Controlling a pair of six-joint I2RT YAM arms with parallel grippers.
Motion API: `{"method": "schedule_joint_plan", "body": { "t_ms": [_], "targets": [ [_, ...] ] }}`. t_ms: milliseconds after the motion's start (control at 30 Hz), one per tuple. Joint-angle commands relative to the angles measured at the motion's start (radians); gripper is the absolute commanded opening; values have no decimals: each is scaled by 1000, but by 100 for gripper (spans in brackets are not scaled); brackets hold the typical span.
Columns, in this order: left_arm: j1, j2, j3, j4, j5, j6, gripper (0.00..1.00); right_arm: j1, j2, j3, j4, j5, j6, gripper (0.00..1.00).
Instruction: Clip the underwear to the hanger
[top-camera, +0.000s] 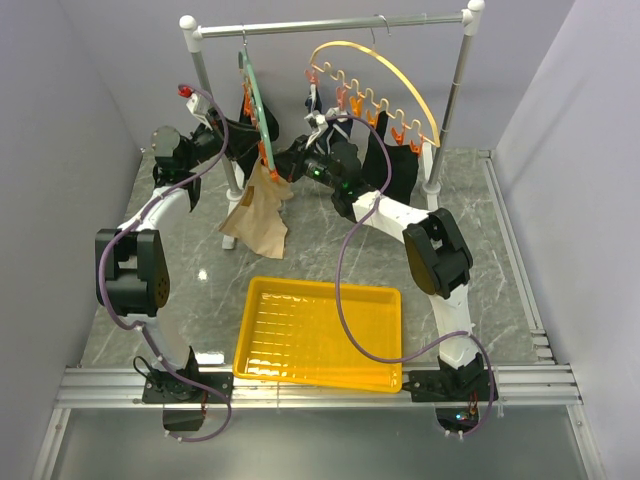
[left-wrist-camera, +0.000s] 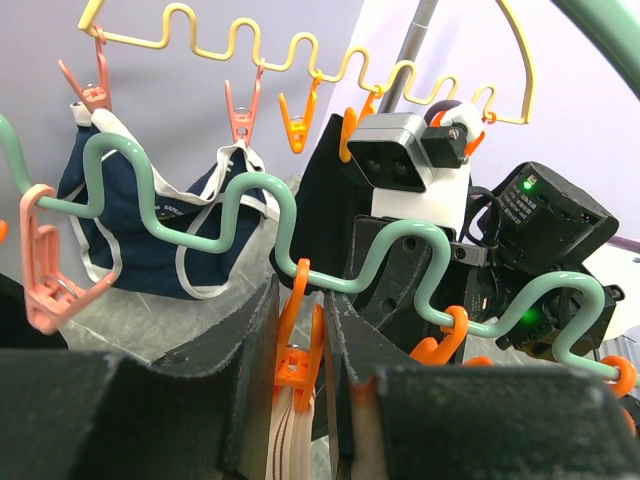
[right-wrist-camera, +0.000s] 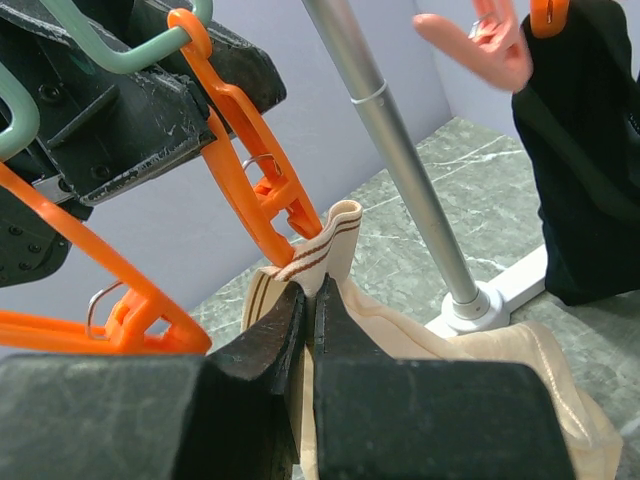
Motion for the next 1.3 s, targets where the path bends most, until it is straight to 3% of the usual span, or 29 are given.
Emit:
{"method": "schedule_joint_plan", "body": {
  "t_ms": [0,1267],
  "targets": [
    [1,12,31,-11,24,-20,0,-3,-37,15,67,-13,-10,0],
    [1,13,20,19,30,-54,0,1,5,44,48,-7,-34,0]
  ]
}}
